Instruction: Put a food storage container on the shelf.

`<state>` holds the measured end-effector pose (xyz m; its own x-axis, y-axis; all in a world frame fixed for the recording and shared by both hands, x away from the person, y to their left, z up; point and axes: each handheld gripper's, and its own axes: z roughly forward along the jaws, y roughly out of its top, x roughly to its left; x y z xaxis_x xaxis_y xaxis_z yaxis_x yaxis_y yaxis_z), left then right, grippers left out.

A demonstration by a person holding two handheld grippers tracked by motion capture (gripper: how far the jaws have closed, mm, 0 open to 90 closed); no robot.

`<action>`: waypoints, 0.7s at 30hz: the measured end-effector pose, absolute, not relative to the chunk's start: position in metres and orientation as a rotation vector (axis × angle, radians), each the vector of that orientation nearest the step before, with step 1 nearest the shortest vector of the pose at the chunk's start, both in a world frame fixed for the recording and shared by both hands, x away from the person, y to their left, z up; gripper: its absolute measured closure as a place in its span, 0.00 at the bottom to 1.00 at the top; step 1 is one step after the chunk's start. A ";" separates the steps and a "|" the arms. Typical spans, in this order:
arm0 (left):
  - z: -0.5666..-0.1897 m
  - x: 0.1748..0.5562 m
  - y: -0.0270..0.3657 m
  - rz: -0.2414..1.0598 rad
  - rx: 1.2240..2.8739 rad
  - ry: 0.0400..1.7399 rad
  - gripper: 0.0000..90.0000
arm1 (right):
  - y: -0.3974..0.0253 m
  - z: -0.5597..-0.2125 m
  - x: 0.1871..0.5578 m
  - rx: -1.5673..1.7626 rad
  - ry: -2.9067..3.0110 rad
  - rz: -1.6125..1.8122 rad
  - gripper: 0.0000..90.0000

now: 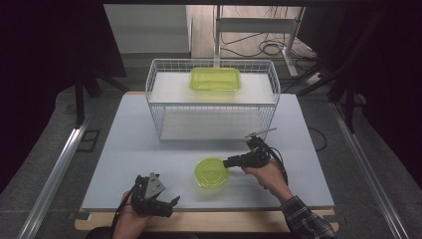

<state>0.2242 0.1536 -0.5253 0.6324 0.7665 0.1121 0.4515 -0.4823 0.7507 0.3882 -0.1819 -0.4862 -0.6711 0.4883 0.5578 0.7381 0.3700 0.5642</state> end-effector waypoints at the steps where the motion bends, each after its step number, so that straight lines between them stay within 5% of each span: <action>1: -0.525 0.224 0.154 0.577 2.151 0.947 0.03 | -0.181 -0.487 0.389 -1.081 -2.323 -1.187 0.66; 14: -0.526 0.224 0.152 0.583 2.166 0.930 0.03 | -0.171 -0.496 0.399 -1.108 -2.225 -1.081 0.88; 21: -0.525 0.223 0.151 0.587 2.167 0.928 0.03 | -0.171 -0.490 0.394 -1.117 -2.217 -1.075 0.90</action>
